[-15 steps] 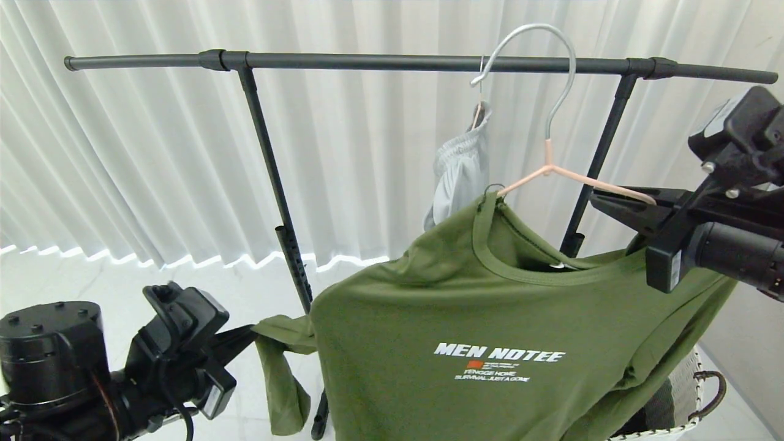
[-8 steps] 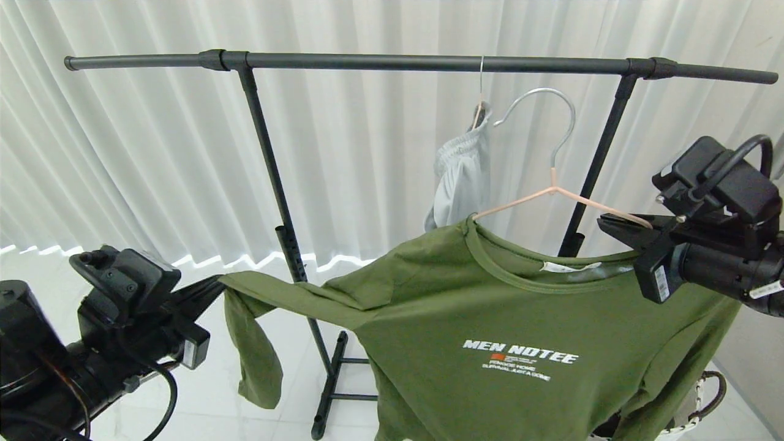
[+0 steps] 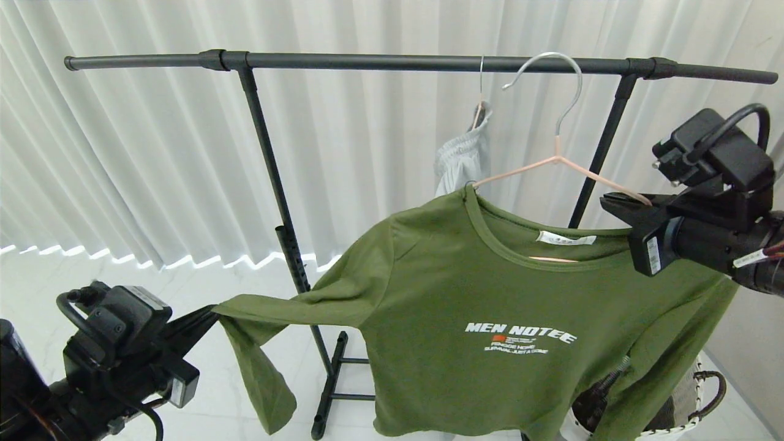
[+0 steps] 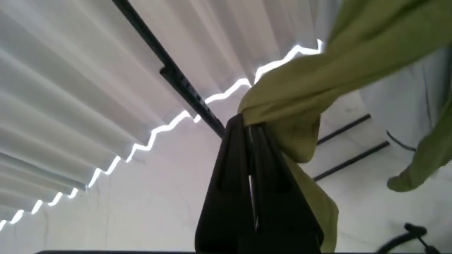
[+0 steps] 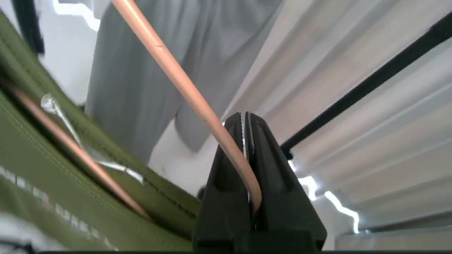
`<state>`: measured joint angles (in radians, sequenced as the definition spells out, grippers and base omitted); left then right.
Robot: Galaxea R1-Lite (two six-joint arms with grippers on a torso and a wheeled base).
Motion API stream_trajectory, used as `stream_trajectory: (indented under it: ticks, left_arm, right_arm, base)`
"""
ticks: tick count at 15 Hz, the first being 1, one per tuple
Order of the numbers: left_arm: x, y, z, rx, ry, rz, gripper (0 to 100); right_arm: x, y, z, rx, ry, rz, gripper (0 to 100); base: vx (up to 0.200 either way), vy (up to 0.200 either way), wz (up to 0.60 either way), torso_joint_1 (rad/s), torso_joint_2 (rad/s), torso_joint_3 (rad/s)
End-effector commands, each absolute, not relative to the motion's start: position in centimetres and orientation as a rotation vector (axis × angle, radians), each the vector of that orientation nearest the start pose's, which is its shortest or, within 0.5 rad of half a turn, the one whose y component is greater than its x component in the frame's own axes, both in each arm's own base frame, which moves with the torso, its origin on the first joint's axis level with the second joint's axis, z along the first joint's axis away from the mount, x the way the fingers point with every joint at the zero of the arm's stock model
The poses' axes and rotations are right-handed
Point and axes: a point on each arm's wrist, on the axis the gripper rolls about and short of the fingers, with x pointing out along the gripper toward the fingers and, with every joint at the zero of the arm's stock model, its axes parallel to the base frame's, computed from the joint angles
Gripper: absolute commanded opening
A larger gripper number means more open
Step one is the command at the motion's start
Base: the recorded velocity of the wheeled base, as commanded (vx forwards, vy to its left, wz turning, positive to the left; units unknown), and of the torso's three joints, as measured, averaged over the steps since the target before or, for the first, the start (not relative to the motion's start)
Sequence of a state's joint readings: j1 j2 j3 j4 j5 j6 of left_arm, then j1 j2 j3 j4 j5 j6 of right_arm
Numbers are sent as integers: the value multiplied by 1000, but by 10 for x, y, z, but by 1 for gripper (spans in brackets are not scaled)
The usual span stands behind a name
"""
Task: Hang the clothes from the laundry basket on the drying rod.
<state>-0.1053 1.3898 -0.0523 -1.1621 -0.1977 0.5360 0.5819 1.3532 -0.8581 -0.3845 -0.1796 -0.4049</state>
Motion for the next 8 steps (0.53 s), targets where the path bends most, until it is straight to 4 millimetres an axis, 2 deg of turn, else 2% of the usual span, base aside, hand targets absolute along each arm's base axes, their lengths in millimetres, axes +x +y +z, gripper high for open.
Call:
stream_trajectory:
  ticks: [1, 4, 7, 8]
  left_arm:
    - [151, -24, 119, 536, 105, -370, 0]
    - [150, -27, 117, 596, 99, -399, 0]
    - [148, -29, 117, 599, 97, -410, 0]
    - [148, -29, 117, 598, 93, -408, 100]
  right_arm:
    - [193, 123, 281, -407, -27, 410, 0]
    - [193, 123, 297, -379, -75, 401, 0]
    - [191, 123, 300, -375, -87, 401, 0]
    - [191, 122, 302, -373, -91, 400, 0]
  base:
    - [0, 0, 0, 0, 0, 0]
    - [0, 0, 0, 0, 0, 0]
    - [0, 0, 0, 0, 0, 0]
    - [0, 0, 0, 0, 0, 0]
